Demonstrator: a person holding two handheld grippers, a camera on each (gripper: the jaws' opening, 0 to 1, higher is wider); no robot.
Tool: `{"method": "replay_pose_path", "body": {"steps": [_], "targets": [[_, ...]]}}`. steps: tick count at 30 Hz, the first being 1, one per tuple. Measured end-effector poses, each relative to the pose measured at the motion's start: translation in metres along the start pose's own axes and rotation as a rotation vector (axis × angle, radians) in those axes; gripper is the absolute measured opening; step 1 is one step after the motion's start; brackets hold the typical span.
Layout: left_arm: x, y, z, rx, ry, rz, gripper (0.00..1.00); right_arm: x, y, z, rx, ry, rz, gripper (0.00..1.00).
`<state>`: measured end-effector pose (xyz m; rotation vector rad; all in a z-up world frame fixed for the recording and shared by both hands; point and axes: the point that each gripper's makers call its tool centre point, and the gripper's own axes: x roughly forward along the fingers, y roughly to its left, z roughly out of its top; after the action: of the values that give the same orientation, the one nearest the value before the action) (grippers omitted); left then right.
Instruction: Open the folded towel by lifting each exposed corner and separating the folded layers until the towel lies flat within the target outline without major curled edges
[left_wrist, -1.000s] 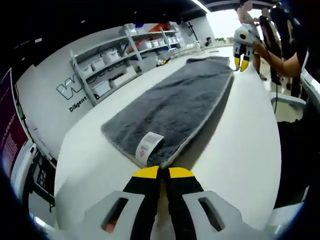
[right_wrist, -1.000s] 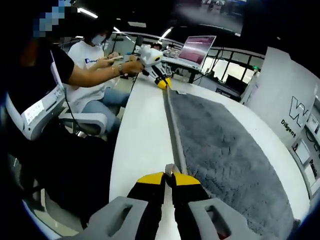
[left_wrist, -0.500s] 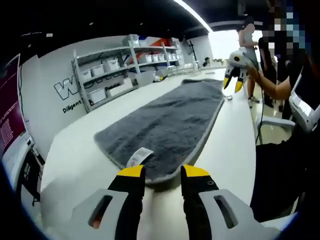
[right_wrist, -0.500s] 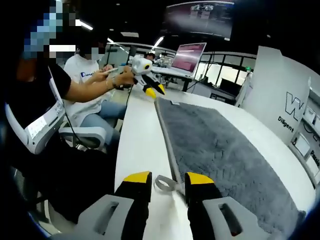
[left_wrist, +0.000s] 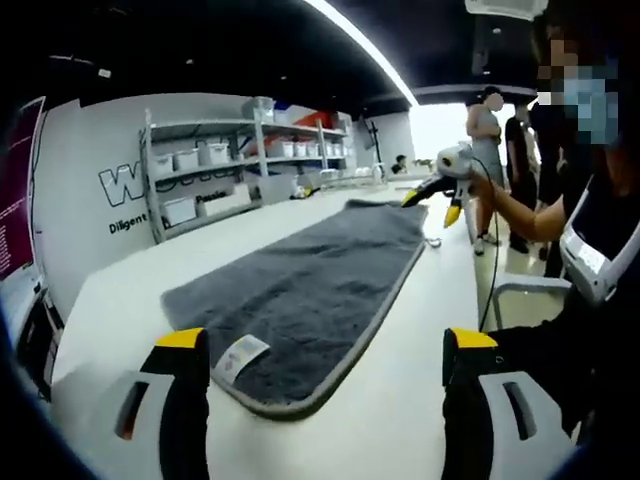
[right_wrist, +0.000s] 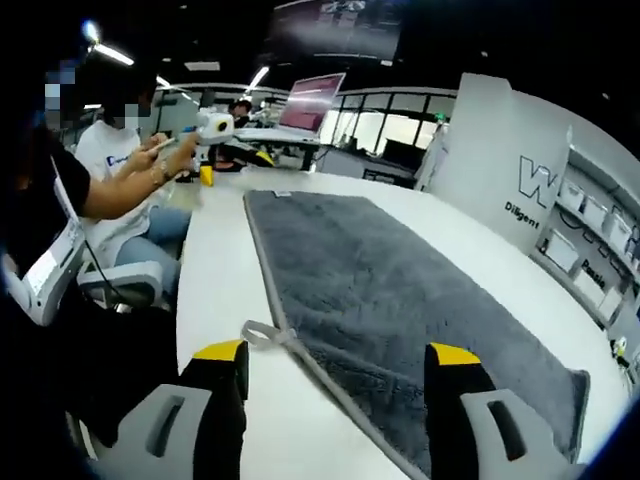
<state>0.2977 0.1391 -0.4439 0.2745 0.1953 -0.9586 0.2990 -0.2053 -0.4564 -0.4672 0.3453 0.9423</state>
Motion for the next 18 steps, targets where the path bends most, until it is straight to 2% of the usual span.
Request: {"method": "replay_pose_path", "body": {"steps": [1, 3, 5, 9, 11, 15, 18], "targets": [[0.003, -0.004, 0.003, -0.002, -0.006, -0.012, 0.99, -0.004, -0.012, -0.004, 0.054, -0.003, -0.038, 0.75], [0.006, -0.007, 0.005, 0.002, -0.008, -0.021, 0.99, -0.009, -0.023, -0.008, 0.102, -0.017, -0.075, 0.83], [0.007, -0.005, 0.005, 0.006, 0.003, -0.019, 0.99, -0.013, -0.03, -0.014, 0.123, -0.012, -0.095, 0.9], [0.011, 0.0, 0.005, 0.023, 0.023, -0.007, 0.99, -0.027, -0.049, -0.025, 0.146, -0.013, -0.169, 0.94], [0.011, 0.003, 0.006, 0.009, 0.019, -0.003, 0.99, -0.033, -0.053, -0.03, 0.149, -0.007, -0.186, 1.0], [0.012, 0.006, 0.012, -0.017, -0.021, -0.011, 0.99, -0.053, -0.063, -0.045, 0.185, -0.004, -0.241, 0.99], [0.013, 0.007, 0.014, -0.021, -0.03, -0.019, 0.99, -0.069, -0.072, -0.058, 0.204, 0.017, -0.285, 0.99]]}}
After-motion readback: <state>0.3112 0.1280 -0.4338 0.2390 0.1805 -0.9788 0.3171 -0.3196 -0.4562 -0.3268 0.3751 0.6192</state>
